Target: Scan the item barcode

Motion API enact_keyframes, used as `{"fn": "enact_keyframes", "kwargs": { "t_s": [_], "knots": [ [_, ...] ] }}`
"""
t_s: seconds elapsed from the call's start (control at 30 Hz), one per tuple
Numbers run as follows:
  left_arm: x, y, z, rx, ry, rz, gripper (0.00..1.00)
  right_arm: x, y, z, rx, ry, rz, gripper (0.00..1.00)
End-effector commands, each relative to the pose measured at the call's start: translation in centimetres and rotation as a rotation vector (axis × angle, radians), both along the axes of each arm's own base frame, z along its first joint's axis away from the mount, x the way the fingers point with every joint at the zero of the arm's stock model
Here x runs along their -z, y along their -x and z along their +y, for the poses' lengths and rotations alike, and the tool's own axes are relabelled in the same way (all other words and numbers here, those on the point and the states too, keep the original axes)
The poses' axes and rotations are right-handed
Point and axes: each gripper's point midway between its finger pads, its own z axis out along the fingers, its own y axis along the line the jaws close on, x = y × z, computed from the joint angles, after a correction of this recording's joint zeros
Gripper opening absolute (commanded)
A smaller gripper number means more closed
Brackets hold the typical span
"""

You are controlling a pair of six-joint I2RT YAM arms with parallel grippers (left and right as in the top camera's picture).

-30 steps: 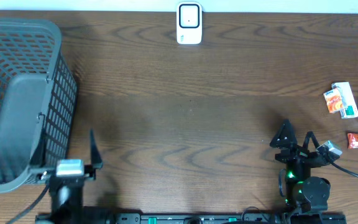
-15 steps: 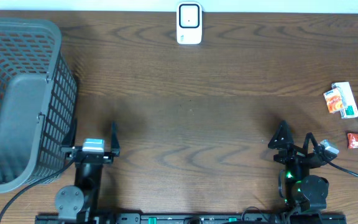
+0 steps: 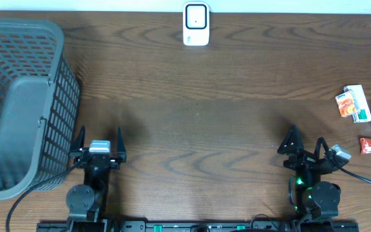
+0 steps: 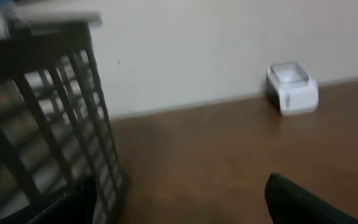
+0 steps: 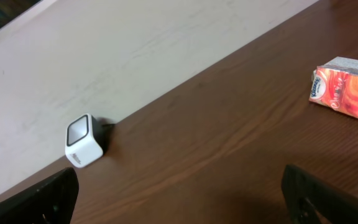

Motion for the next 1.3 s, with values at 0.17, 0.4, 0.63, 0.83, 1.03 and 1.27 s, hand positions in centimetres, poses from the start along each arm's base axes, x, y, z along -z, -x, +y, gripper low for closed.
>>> {"fn": "enact_keyframes", "kwargs": {
  "t_s": [0.17, 0.4, 0.63, 0.83, 1.03, 1.27],
  "knots": [
    [4.0, 0.3, 0.1, -0.003, -0.003, 0.161, 0.85, 0.2, 0.0, 0.0, -0.003, 0.016, 0.003, 0.99],
    [4.1, 0.3, 0.1, -0.003, -0.003, 0.165, 0.86, 0.0, 0.0, -0.3, 0.01, 0.015, -0.011, 0.99],
    [3.9, 0.3, 0.9, -0.038, 0.001, 0.156, 0.85, 0.0, 0.1, -0.8, 0.034, 0.016, -0.01, 0.99],
    [3.9, 0.4, 3.0, -0.123, 0.007, 0.154, 0.85, 0.0, 0.1, -0.9, 0.038, 0.016, -0.01, 0.99],
    [3.9, 0.4, 2.8, -0.114, 0.007, 0.154, 0.86, 0.0, 0.1, -0.9, 0.038, 0.016, -0.01, 0.99],
    [3.9, 0.4, 2.8, -0.114, 0.007, 0.154, 0.85, -0.2, 0.4, -2.3, 0.119, 0.05, -0.01, 0.99]
  ]
}}
